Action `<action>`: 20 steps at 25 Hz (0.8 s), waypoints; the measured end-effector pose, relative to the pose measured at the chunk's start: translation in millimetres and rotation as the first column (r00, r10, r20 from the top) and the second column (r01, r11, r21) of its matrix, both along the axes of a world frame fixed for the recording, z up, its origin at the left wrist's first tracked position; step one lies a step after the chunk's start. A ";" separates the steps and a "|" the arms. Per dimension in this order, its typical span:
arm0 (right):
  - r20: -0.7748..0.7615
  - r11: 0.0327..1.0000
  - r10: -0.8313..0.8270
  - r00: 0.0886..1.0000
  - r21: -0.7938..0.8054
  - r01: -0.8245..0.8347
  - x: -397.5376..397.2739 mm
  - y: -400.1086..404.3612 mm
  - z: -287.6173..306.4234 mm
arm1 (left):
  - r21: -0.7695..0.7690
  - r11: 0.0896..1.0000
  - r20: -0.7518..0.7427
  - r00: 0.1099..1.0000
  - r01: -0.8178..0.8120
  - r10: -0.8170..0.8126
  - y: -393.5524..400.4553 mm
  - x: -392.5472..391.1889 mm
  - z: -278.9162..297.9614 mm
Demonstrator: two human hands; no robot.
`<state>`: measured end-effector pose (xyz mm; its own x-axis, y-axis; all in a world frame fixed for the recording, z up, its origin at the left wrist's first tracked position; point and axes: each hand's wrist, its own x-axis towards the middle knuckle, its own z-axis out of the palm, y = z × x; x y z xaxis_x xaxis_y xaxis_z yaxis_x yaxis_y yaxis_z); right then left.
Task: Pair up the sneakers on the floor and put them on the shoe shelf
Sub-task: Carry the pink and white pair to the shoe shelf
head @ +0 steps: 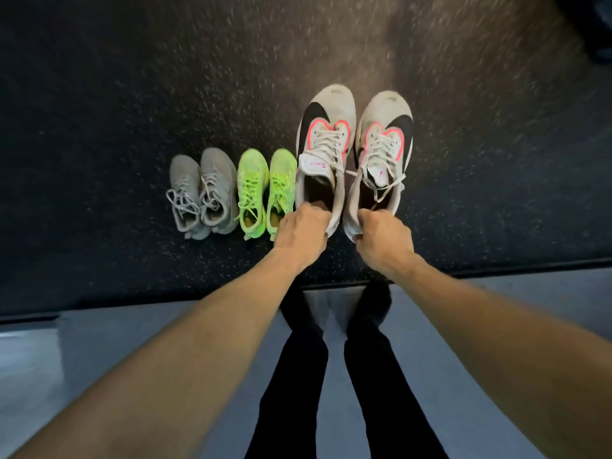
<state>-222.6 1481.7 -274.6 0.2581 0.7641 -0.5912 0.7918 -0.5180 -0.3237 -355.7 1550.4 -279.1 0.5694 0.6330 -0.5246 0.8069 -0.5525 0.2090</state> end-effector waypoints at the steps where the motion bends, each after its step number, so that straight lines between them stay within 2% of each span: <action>1: -0.004 1.000 -0.015 1.000 0.014 0.015 0.0 -0.2 29.1 | 0.020 1.000 0.009 1.000 0.001 -0.001 0.7 -0.9 29.6; 11: 0.015 0.986 -0.062 0.998 0.155 0.059 -26.4 -26.5 275.4 | 0.135 0.990 0.042 0.998 0.045 -0.051 -20.9 -24.7 277.7; 15: 0.022 0.978 -0.068 0.997 0.199 0.062 -47.6 -43.6 329.3 | 0.164 0.985 0.093 0.994 0.045 -0.061 -32.2 -44.9 332.7; 20: 0.055 0.957 -0.067 0.996 0.285 0.049 -64.4 -67.6 364.1 | 0.211 0.977 0.110 0.992 0.031 -0.055 -55.8 -61.4 368.5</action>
<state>-287.0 1414.1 89.5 0.3367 0.8806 -0.3334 0.7869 -0.4576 -0.4140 -417.1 1494.6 89.4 0.6472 0.6951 -0.3130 0.7587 -0.6275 0.1753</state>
